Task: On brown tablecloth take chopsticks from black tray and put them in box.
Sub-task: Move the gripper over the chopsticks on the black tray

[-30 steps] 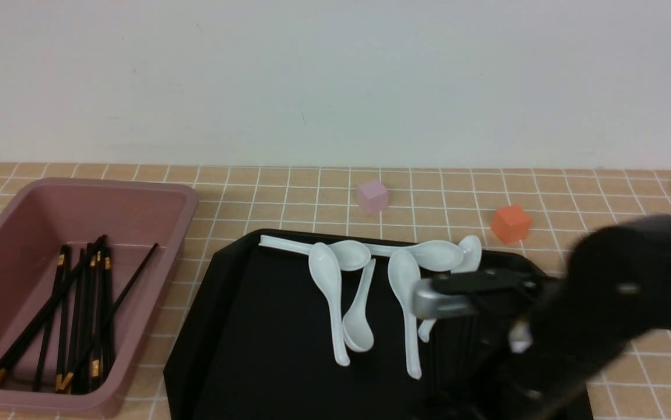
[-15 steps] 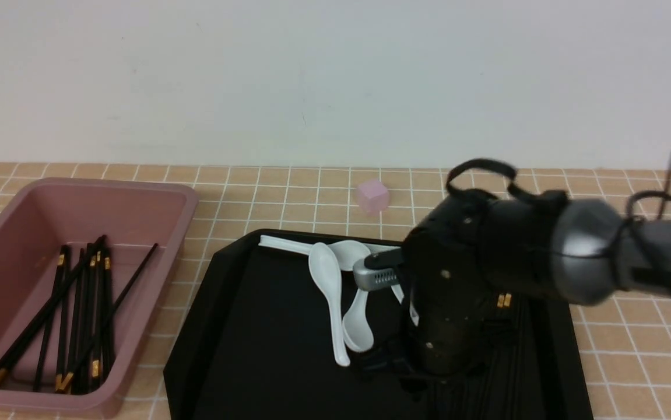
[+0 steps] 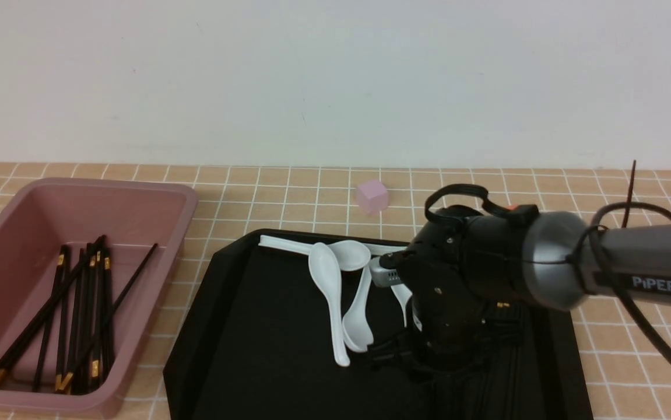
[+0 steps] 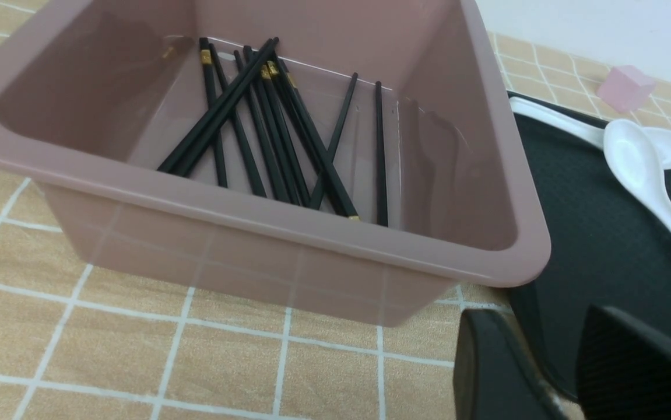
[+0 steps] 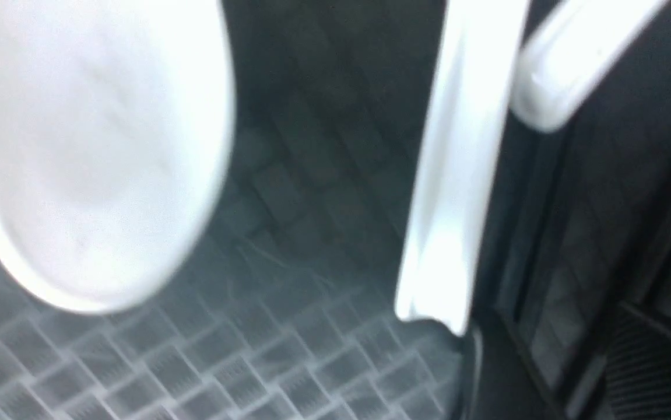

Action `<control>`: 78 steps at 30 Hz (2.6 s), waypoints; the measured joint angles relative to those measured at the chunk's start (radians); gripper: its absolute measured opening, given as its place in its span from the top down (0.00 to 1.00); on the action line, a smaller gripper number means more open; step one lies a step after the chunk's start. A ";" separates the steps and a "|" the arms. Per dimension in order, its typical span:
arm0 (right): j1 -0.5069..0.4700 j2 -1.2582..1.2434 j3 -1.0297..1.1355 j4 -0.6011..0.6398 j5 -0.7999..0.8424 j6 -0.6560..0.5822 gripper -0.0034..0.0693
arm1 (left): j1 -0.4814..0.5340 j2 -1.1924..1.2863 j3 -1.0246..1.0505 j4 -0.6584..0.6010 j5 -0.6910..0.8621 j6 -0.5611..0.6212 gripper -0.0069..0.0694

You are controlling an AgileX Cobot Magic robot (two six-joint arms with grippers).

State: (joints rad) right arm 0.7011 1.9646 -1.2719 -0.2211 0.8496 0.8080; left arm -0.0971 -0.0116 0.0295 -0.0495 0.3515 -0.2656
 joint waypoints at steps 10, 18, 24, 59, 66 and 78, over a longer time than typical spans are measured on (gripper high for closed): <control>-0.002 0.007 -0.011 0.074 0.005 0.000 0.55 | 0.000 0.000 0.000 0.000 0.000 0.000 0.60; -0.002 0.026 -0.016 0.085 0.012 0.000 0.55 | 0.000 0.000 0.000 0.000 0.000 0.000 0.60; -0.002 0.034 -0.026 0.110 0.037 -0.003 0.55 | 0.000 0.000 0.000 0.000 0.000 0.000 0.60; 0.020 0.066 -0.048 0.258 0.094 0.020 0.75 | 0.000 0.000 0.000 0.000 0.000 0.000 0.60; 0.030 0.067 -0.050 0.228 0.098 0.035 0.79 | 0.000 0.000 0.000 0.000 0.000 0.000 0.60; 0.034 -0.030 -0.018 0.198 0.241 0.018 0.79 | 0.000 0.000 0.000 0.000 0.000 0.000 0.60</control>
State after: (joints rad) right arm 0.7350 1.9345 -1.2900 -0.0229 1.0911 0.8262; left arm -0.0971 -0.0116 0.0295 -0.0495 0.3515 -0.2656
